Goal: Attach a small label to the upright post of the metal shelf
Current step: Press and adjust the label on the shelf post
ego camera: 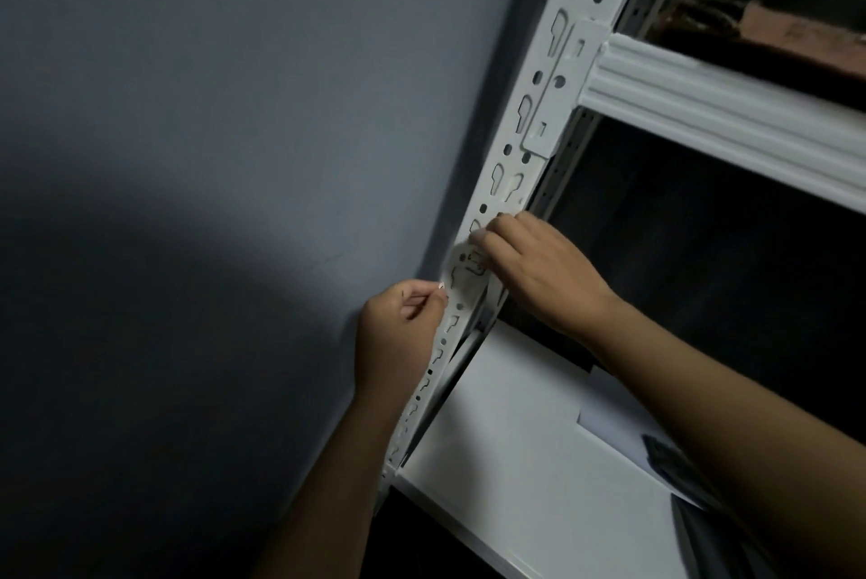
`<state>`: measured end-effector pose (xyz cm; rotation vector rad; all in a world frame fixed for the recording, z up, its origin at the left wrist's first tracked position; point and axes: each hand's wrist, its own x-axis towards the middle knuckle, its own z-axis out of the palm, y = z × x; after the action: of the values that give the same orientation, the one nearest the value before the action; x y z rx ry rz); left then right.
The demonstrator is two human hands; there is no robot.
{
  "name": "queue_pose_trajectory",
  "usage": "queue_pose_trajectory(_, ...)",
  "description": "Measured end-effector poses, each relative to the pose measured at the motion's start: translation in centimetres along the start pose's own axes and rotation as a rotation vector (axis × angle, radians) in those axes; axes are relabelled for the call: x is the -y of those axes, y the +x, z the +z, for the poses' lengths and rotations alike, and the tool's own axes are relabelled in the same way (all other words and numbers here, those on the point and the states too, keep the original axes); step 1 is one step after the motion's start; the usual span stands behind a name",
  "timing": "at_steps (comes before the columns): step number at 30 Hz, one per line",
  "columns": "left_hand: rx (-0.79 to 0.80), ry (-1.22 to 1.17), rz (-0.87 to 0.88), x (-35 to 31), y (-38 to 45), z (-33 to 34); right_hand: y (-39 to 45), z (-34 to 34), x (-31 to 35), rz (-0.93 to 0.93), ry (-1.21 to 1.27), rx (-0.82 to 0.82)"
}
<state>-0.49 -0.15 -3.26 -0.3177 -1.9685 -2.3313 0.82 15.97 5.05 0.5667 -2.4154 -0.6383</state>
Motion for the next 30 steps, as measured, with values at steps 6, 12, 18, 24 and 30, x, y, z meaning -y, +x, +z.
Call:
queue_pose_trajectory(6,-0.029,0.025,0.015,0.3,0.2,1.2,0.3,-0.3,-0.3,0.037,-0.002,-0.087)
queue_pose_trajectory(12,-0.046,-0.011,-0.010,-0.1,0.1,1.8,1.1,0.3,-0.2,-0.180,-0.334,-0.180)
queue_pose_trajectory(18,-0.054,0.020,-0.034,0.0,0.3,1.6,1.1,0.3,0.6,-0.232,-0.452,-0.008)
queue_pose_trajectory(24,-0.066,0.046,-0.008,0.3,0.5,0.7,1.0,0.6,1.2,-0.146,-0.441,-0.060)
queue_pose_trajectory(30,0.013,0.012,0.035,-0.3,0.6,1.0,-2.4,0.4,4.7,0.584,0.701,-0.195)
